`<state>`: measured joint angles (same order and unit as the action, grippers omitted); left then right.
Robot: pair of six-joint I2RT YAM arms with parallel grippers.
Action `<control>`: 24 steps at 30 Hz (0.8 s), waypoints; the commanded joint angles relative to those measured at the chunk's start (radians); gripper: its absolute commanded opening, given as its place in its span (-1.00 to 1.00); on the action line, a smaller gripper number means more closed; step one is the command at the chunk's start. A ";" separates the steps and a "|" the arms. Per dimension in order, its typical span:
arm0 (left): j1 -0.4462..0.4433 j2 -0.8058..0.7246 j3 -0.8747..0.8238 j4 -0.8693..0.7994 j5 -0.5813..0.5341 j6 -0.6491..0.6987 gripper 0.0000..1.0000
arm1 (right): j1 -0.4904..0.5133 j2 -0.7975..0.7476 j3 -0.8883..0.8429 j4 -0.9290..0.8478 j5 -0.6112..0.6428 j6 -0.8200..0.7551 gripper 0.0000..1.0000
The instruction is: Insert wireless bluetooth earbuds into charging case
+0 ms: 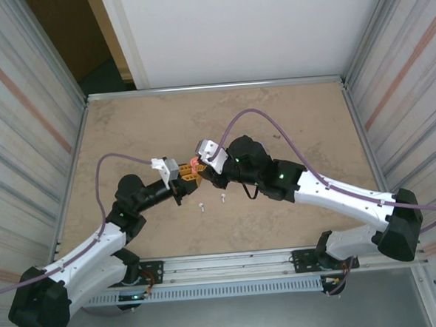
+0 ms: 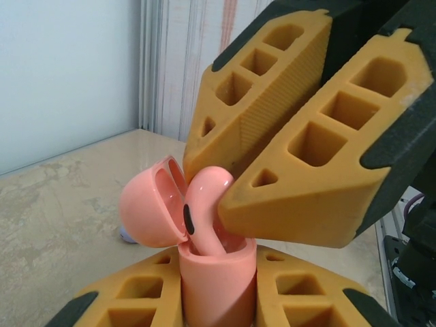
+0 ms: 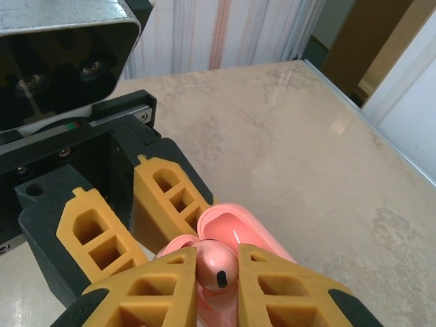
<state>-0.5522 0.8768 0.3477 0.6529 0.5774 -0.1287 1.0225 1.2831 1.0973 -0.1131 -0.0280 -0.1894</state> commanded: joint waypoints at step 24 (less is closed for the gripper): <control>-0.008 -0.072 0.003 -0.034 -0.064 0.028 -1.00 | -0.157 -0.127 0.049 -0.066 -0.111 0.289 0.38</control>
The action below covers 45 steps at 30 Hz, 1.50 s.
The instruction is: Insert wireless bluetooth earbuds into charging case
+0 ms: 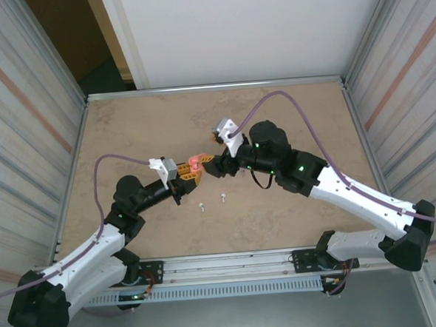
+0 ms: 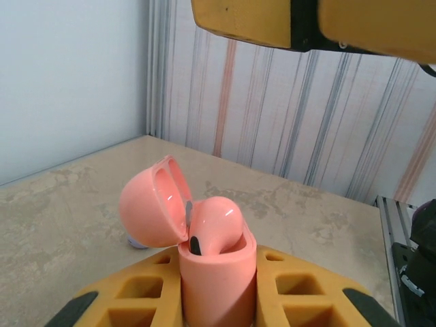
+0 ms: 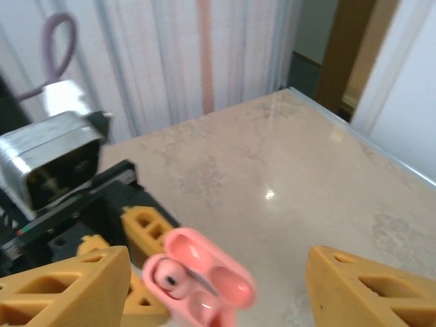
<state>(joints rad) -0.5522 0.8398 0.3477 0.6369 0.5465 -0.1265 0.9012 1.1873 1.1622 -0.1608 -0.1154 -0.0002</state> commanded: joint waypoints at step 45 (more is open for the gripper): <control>-0.007 -0.301 0.014 -0.216 -0.084 0.072 -1.00 | -0.288 0.682 0.215 -0.446 -0.150 0.478 0.24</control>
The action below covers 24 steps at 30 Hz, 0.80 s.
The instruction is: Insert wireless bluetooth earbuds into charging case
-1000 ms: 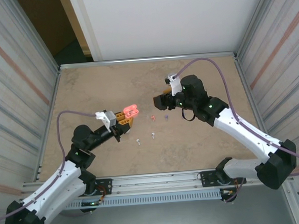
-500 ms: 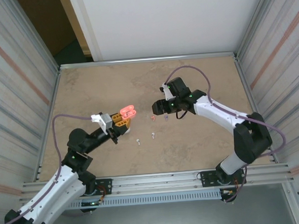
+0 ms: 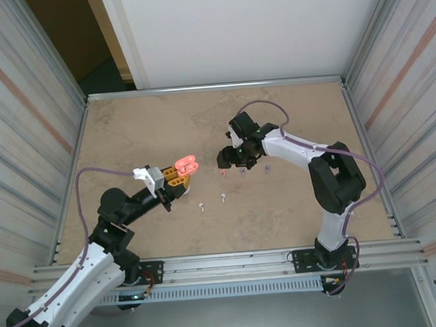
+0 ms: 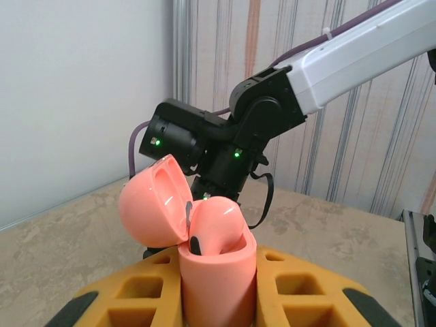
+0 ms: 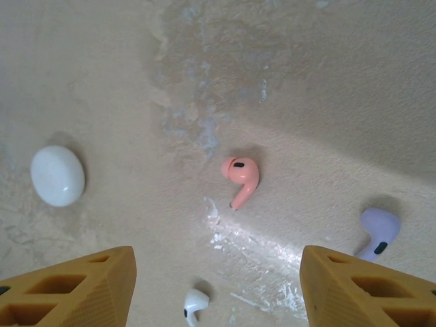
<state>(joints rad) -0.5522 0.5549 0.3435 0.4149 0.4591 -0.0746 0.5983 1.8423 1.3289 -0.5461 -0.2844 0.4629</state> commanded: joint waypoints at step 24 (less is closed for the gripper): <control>-0.008 -0.042 0.012 -0.013 0.005 0.023 -1.00 | 0.080 0.243 0.255 -0.181 0.159 0.013 0.07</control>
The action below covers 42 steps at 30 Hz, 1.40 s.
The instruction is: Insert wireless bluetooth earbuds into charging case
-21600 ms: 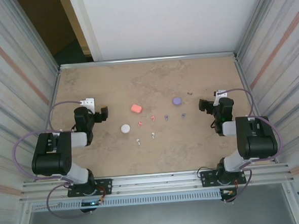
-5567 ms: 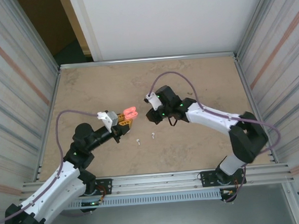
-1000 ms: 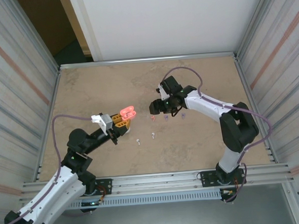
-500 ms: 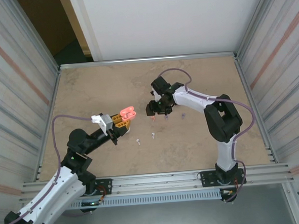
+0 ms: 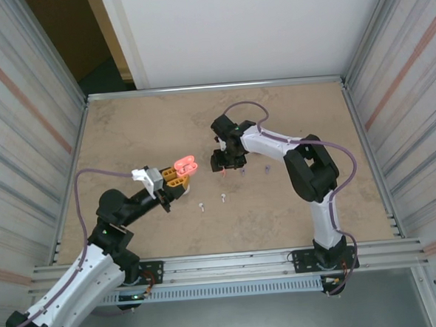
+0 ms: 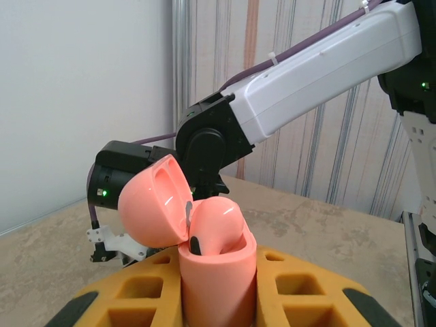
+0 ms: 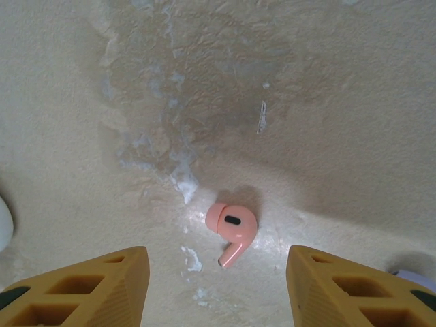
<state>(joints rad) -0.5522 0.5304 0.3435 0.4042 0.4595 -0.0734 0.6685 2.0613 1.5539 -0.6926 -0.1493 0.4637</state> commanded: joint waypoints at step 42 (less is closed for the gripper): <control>-0.008 -0.035 0.002 -0.018 -0.008 0.024 -1.00 | 0.032 0.104 0.078 -0.041 0.038 -0.017 -0.38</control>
<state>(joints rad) -0.5522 0.5098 0.3435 0.3851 0.4587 -0.0708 0.6880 2.1502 1.6077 -0.7078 -0.1192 0.4599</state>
